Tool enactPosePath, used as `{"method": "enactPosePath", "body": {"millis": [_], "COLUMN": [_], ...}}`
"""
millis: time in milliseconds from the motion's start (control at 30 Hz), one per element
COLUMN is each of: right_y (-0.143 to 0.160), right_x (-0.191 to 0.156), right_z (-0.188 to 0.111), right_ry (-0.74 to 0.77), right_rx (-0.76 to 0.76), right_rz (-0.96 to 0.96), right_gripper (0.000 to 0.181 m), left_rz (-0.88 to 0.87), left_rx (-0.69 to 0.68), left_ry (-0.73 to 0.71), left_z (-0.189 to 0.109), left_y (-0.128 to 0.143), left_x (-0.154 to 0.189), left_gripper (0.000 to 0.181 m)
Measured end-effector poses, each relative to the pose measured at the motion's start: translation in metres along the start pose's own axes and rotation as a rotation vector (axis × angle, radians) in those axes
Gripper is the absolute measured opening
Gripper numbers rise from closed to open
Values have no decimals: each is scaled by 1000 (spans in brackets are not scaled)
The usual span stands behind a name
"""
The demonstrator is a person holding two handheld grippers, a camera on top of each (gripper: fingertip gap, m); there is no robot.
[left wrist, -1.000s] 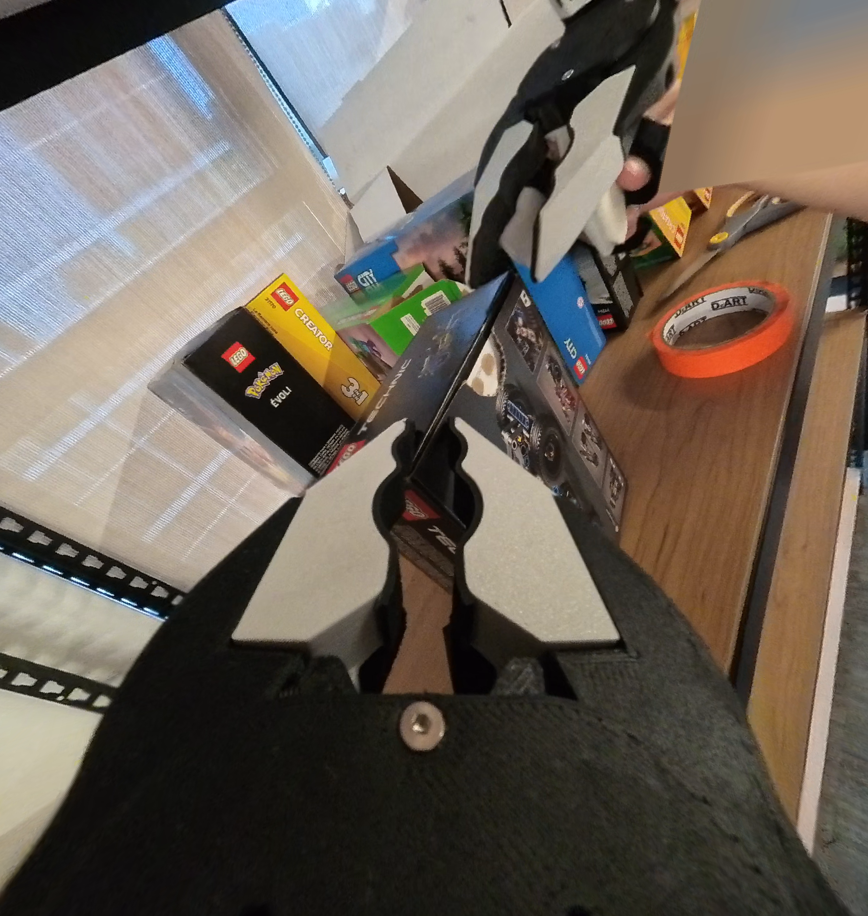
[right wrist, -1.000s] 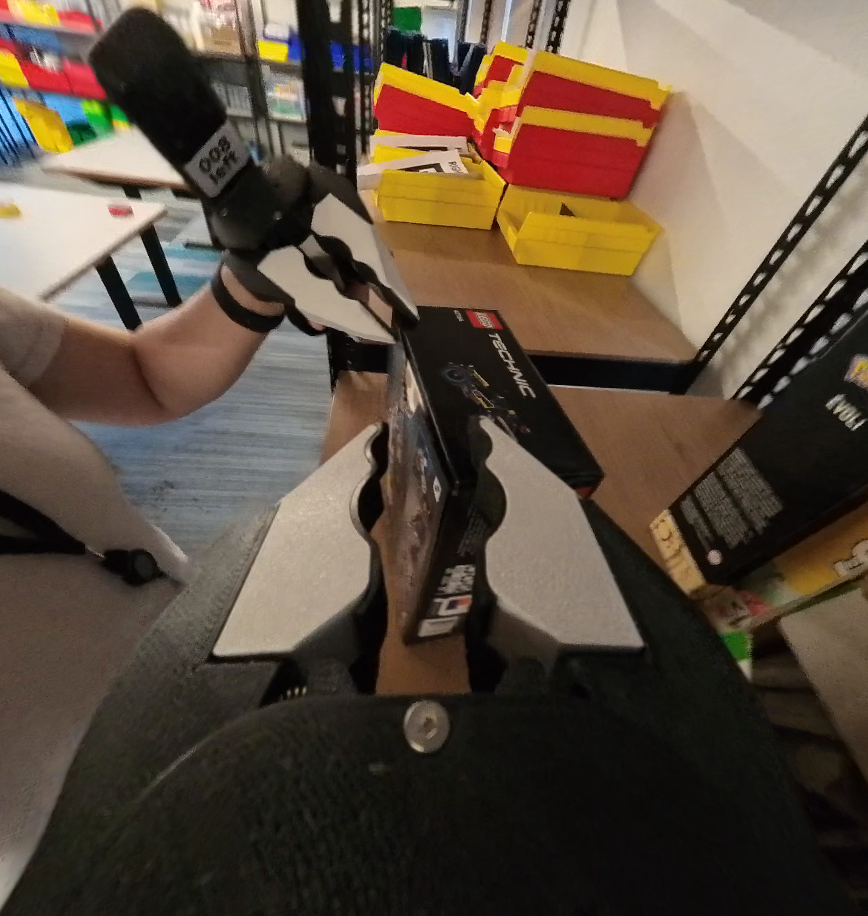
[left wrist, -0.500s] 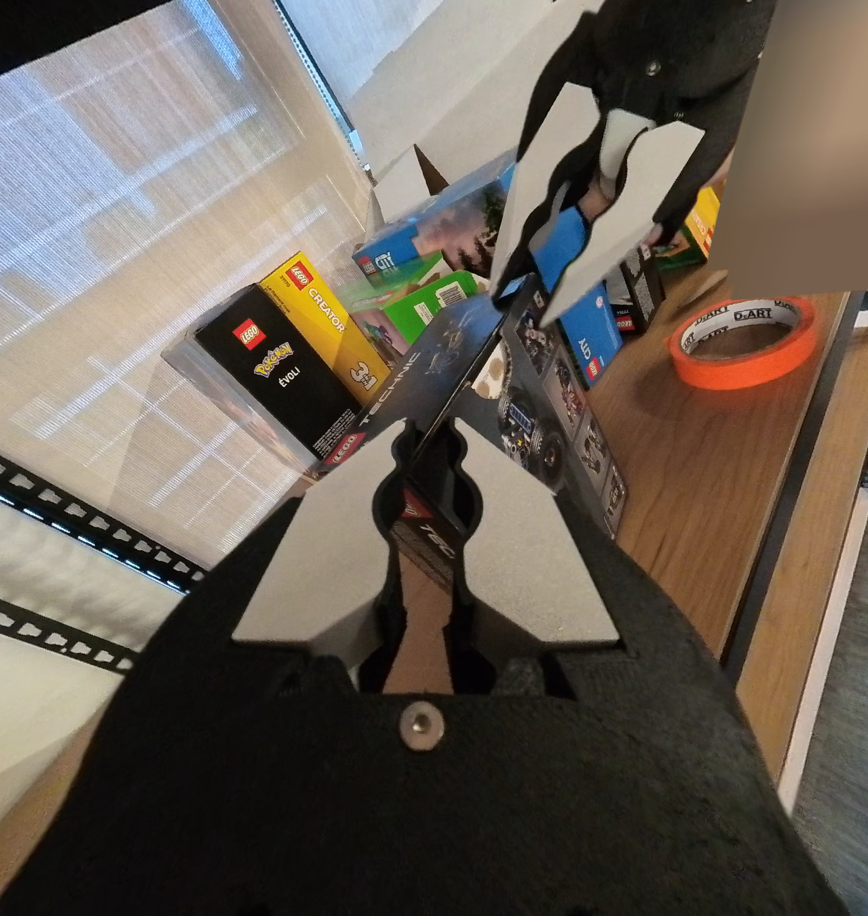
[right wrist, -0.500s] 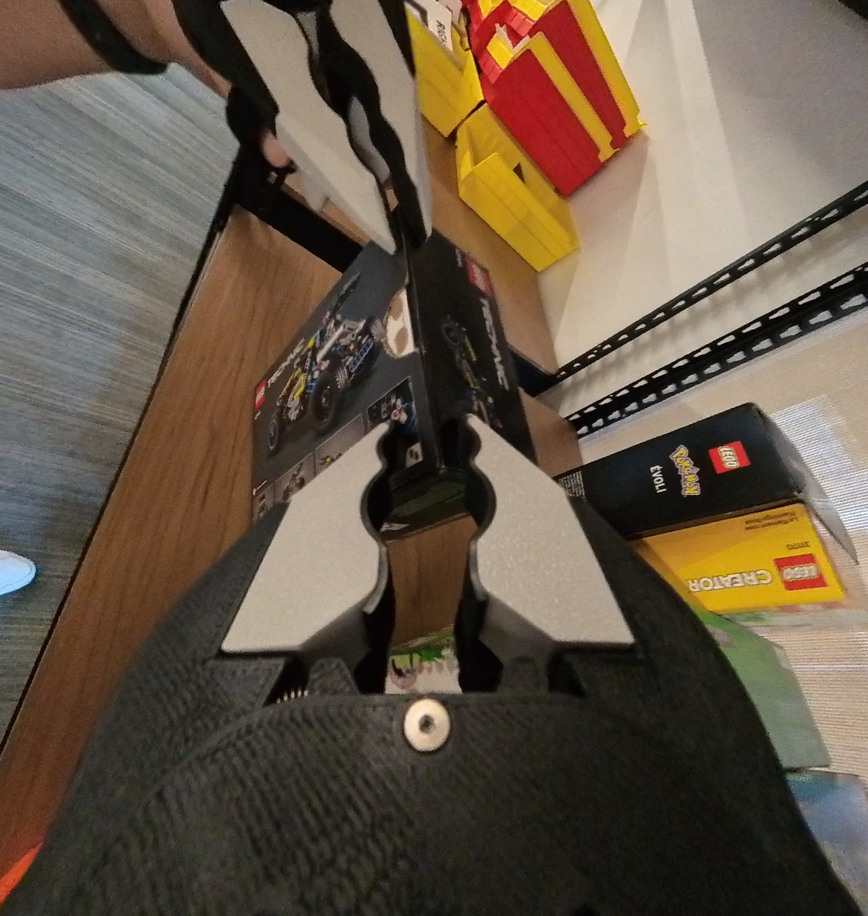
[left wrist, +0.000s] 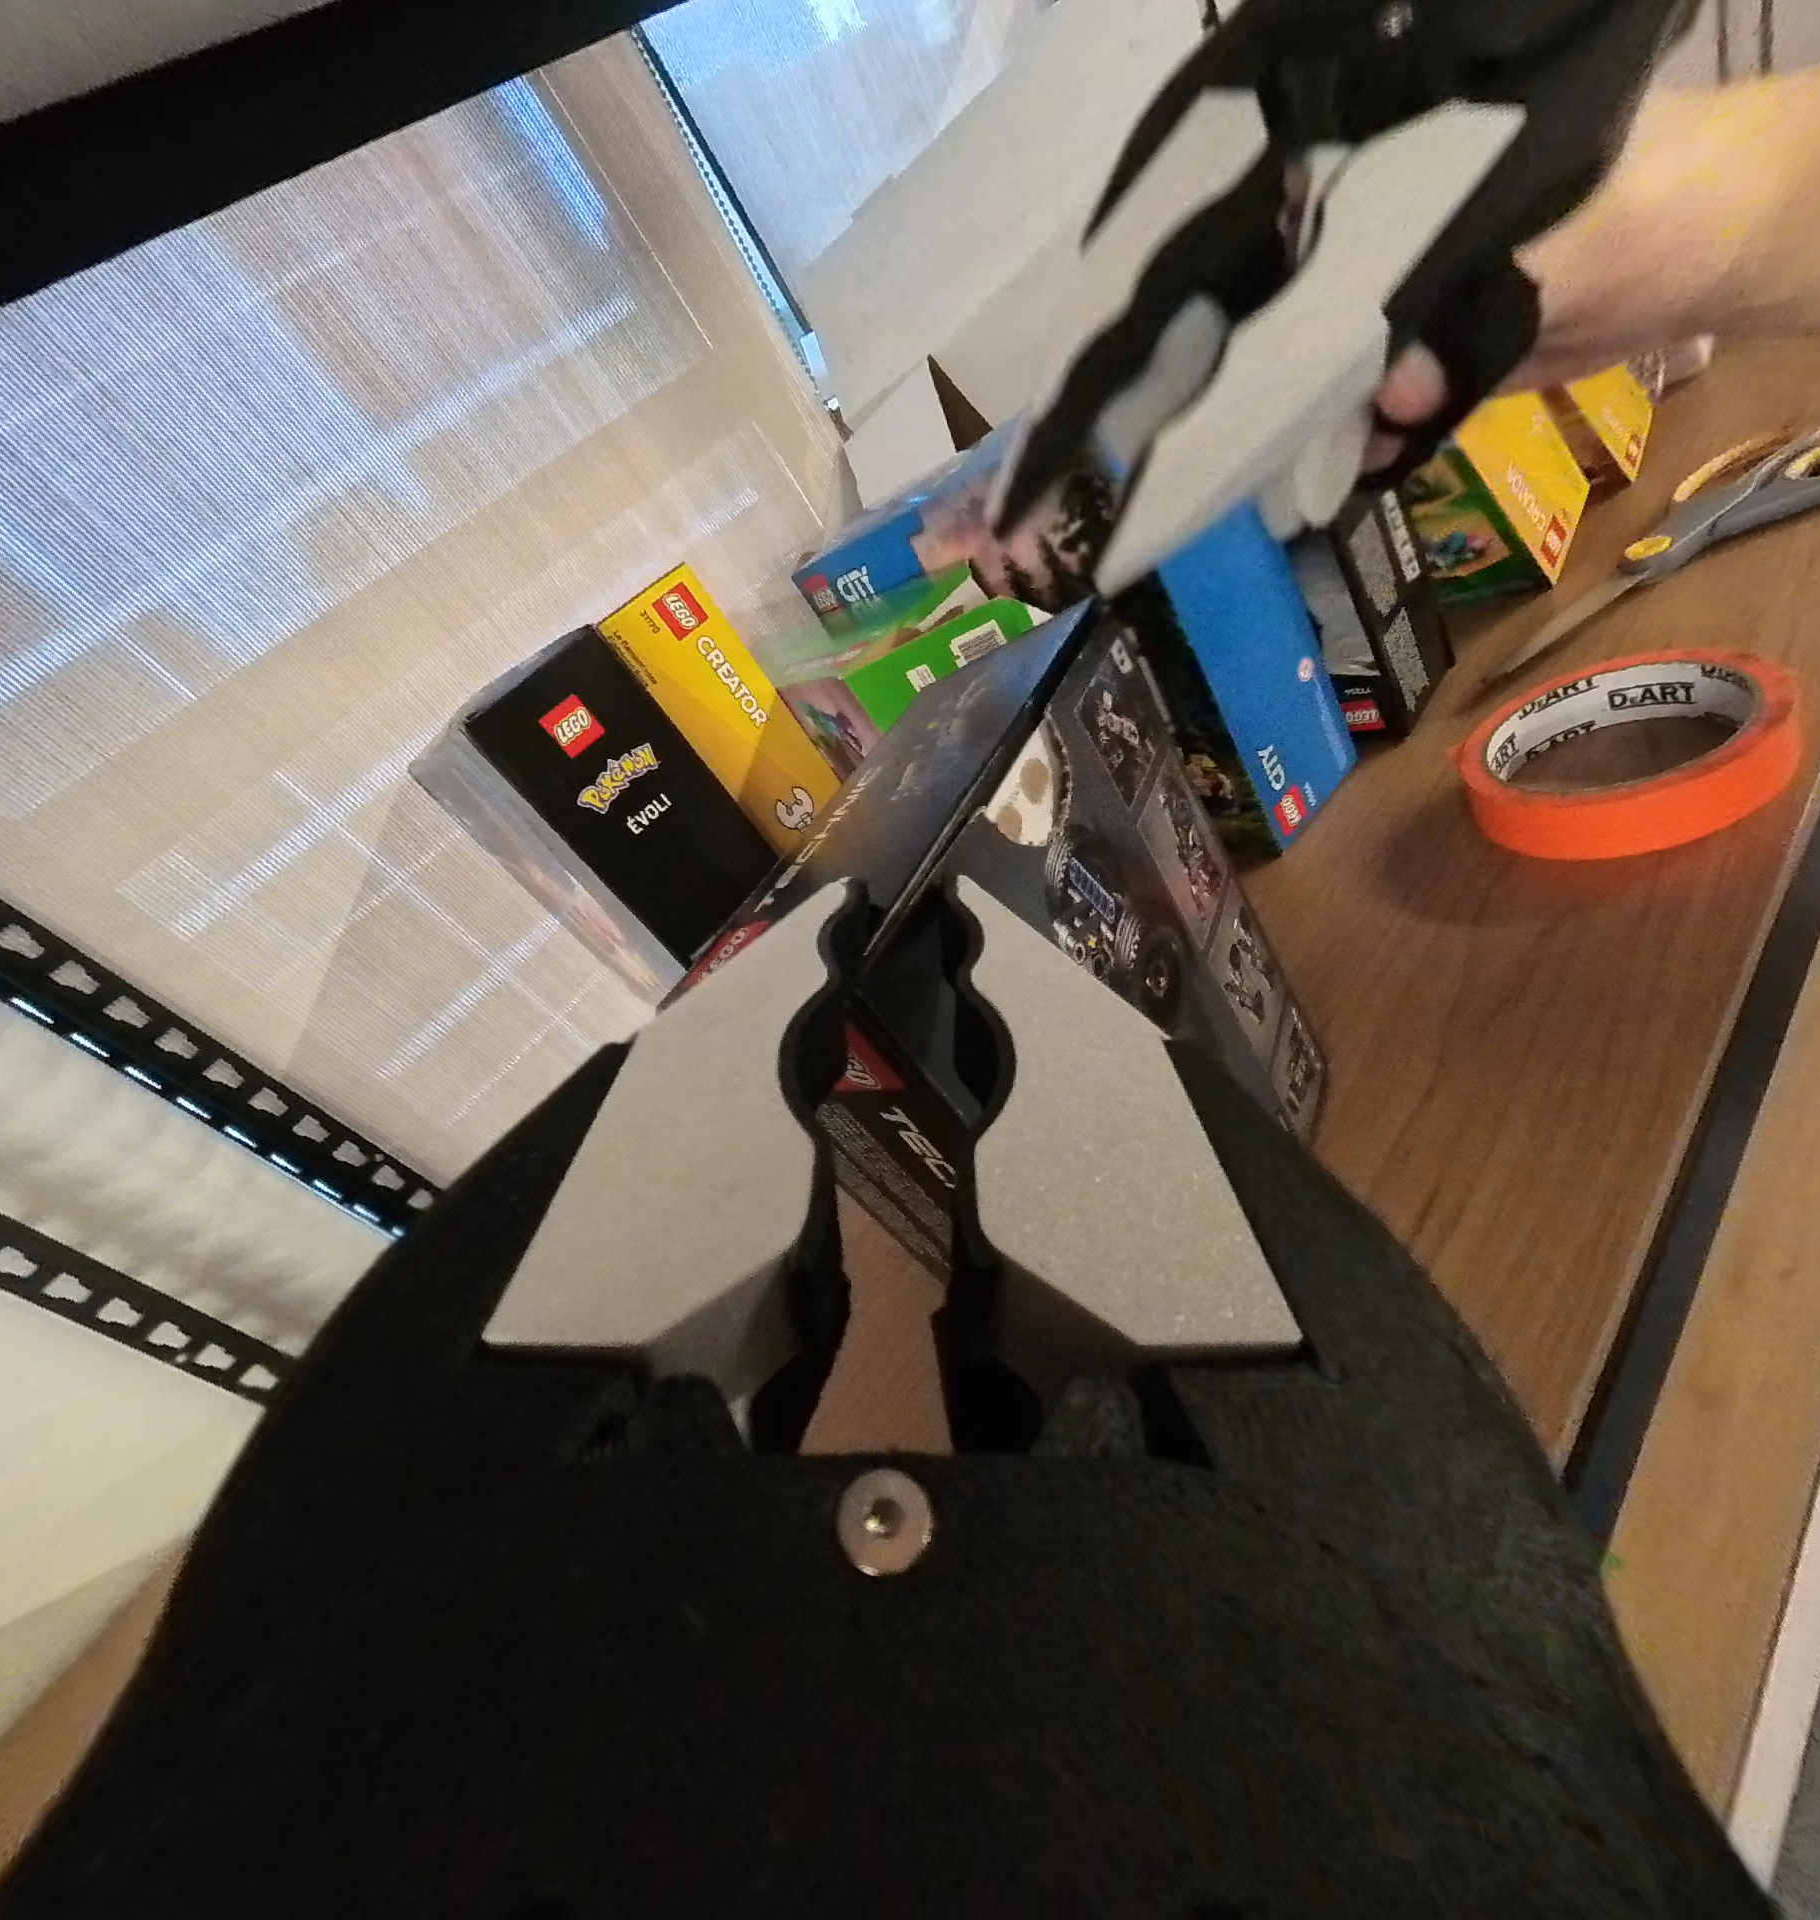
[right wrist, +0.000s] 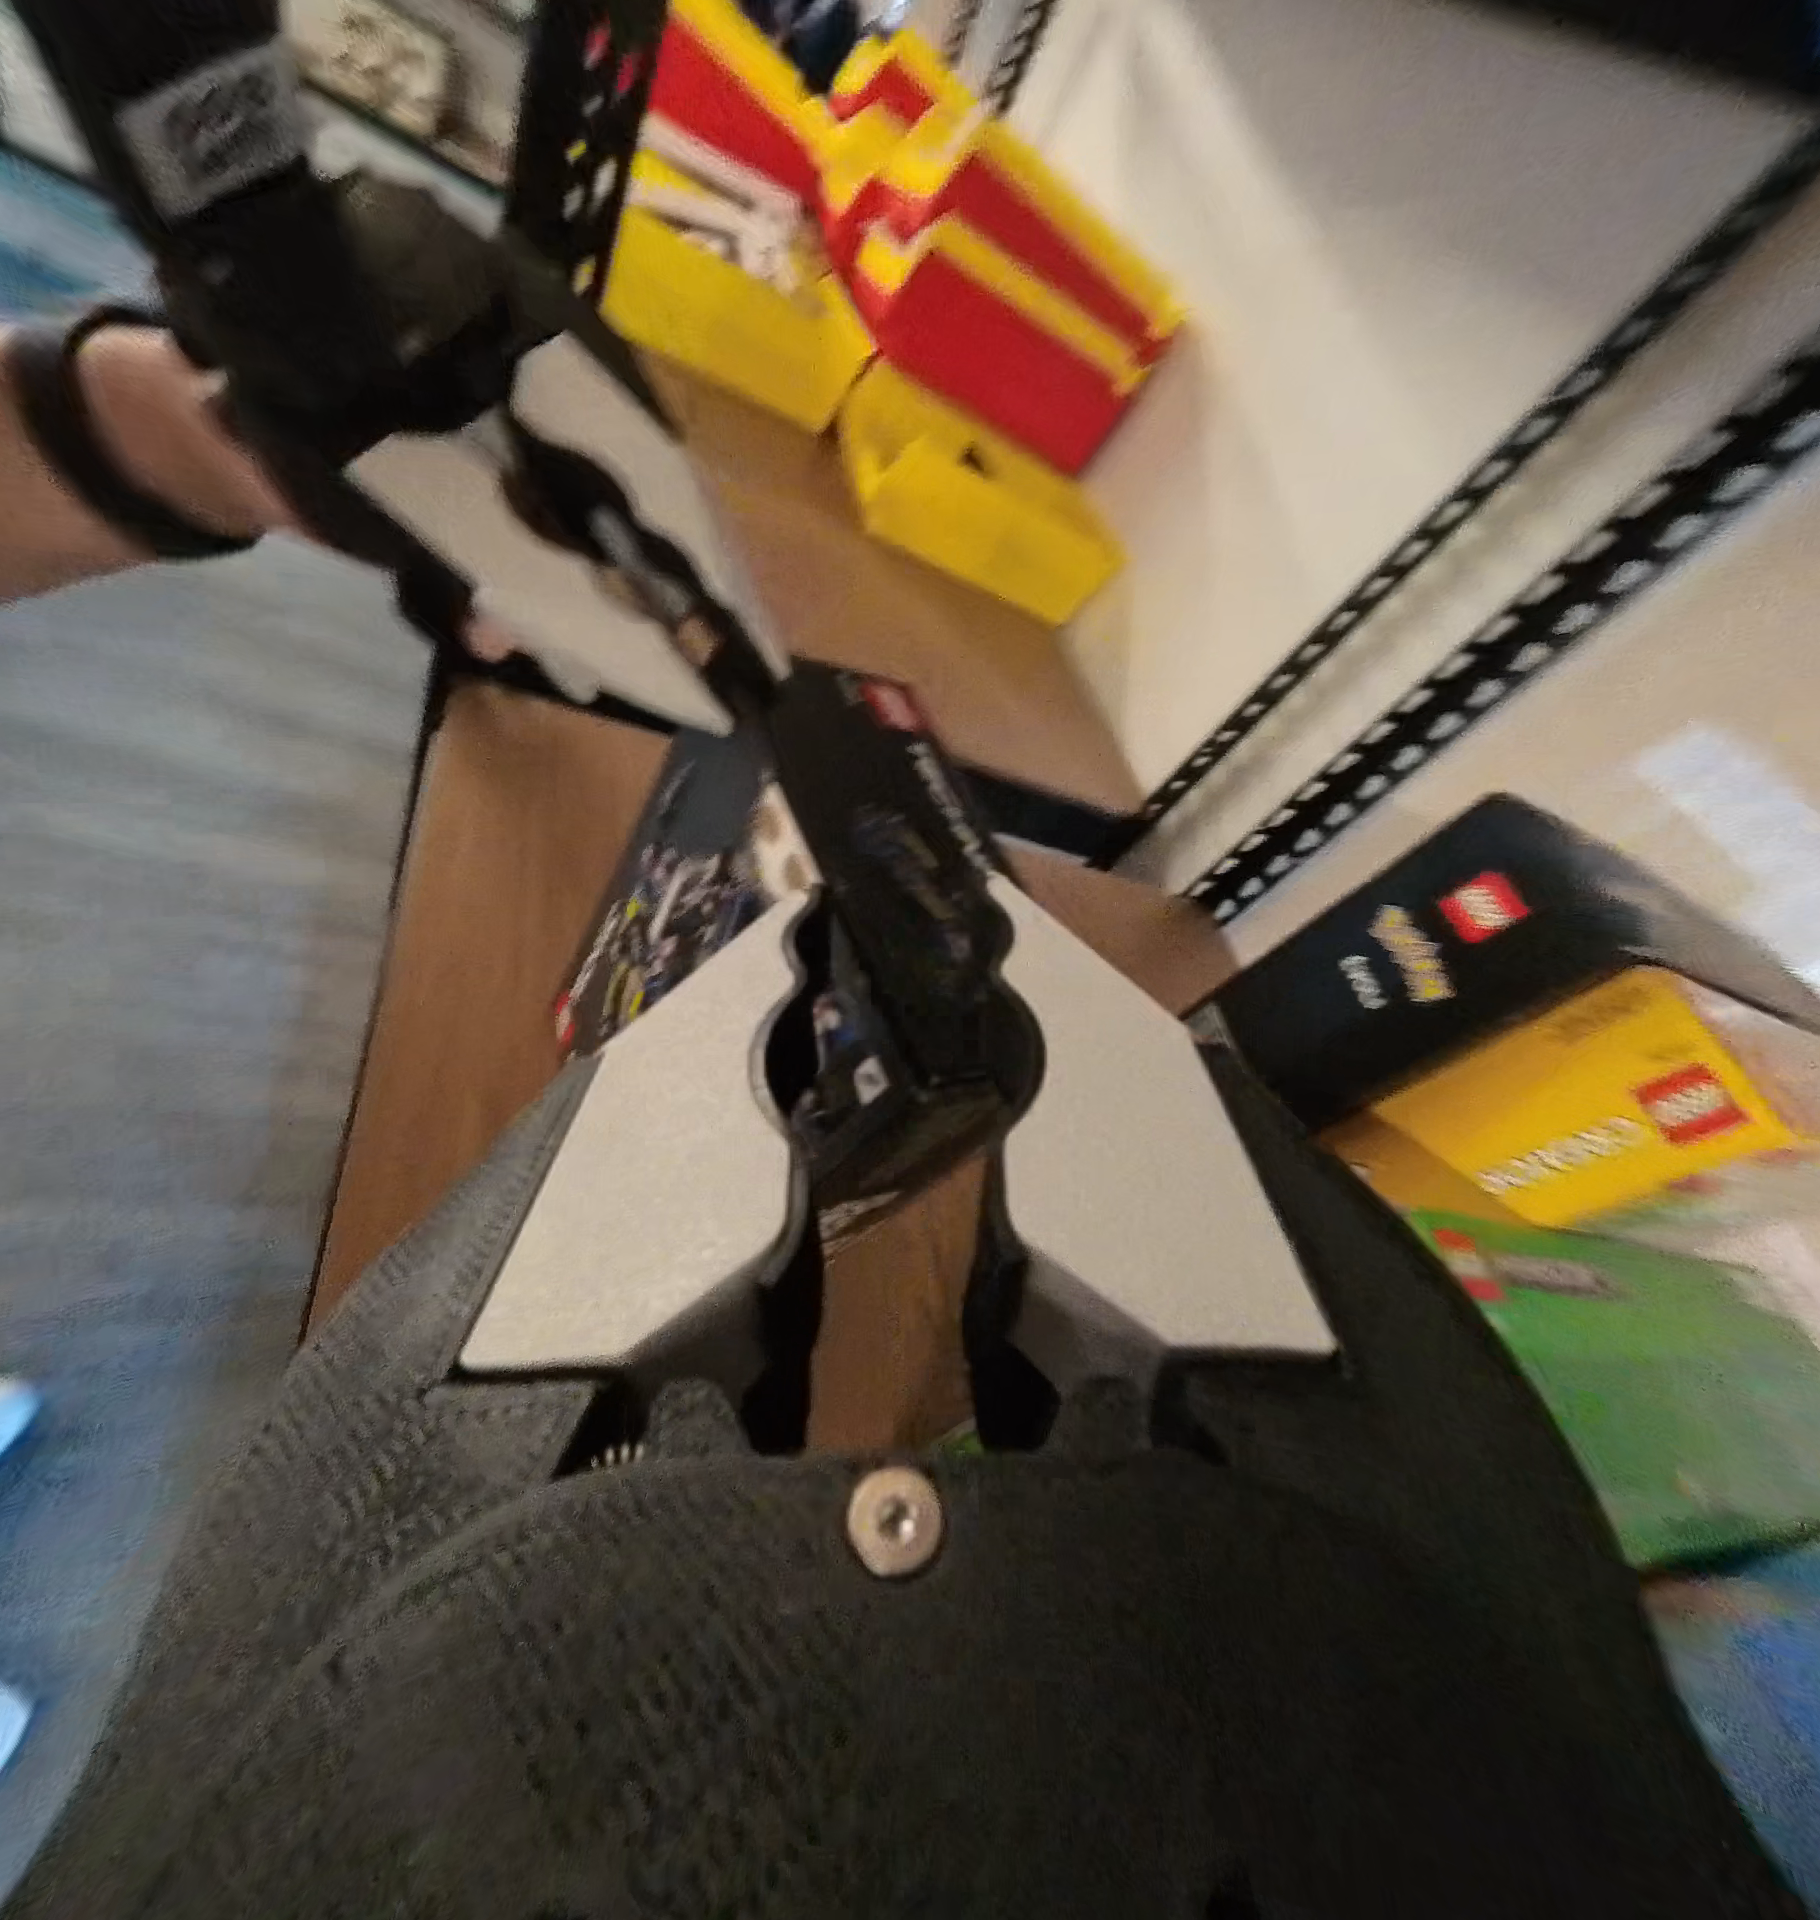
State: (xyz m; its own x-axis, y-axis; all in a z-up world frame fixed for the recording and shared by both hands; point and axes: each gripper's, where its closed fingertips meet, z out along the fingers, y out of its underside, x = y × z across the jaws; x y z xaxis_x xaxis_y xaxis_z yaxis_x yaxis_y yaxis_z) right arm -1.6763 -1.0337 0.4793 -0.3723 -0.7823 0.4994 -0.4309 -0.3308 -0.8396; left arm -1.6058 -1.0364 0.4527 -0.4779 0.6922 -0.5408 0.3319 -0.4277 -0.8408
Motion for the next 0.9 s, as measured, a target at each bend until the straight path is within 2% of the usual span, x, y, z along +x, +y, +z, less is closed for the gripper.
{"method": "enactPosePath", "body": {"millis": [100, 200, 300, 367, 433, 533, 633, 700, 767, 900], "right_y": [-19, -35, -23, -1, 25, 61, 69, 67, 59, 8], "right_x": [6, -19, -73, -123, -177, -251, -304, -325, -335, -329], "right_z": [-20, -54, -98, -131, -164, -220, -274, -304, -327, -354], "right_ry": [42, 74, 139, 204, 281, 432, 613, 726, 797, 875], "right_rx": [-7, 6, -18, -66, -120, -221, -169, -90, -12, 127], "right_rz": [81, 187, 255, 302, 360, 473, 620, 717, 816, 779], "right_gripper": [29, 37, 40, 42, 43, 49, 45, 38, 37, 30], "left_rz": [26, -42, -240, -351, -437, -520, -626, -735, -855, -950], "left_rx": [-10, 40, 183, 243, 236, 98, -16, -53, -34, 35], "left_ry": [9, -11, 29, 58, 105, 146, 180, 168, 139, 78], "left_z": [-2, -19, -74, -128, -185, -269, -350, -395, -430, -471], "left_y": [-1, -14, -36, -32, -8, 55, 107, 130, 141, 151], "left_x": [3, 6, 37, 75, 127, 205, 268, 293, 305, 311], "left_gripper": [21, 36, 39, 38, 35, 32, 28, 29, 28, 28]}}
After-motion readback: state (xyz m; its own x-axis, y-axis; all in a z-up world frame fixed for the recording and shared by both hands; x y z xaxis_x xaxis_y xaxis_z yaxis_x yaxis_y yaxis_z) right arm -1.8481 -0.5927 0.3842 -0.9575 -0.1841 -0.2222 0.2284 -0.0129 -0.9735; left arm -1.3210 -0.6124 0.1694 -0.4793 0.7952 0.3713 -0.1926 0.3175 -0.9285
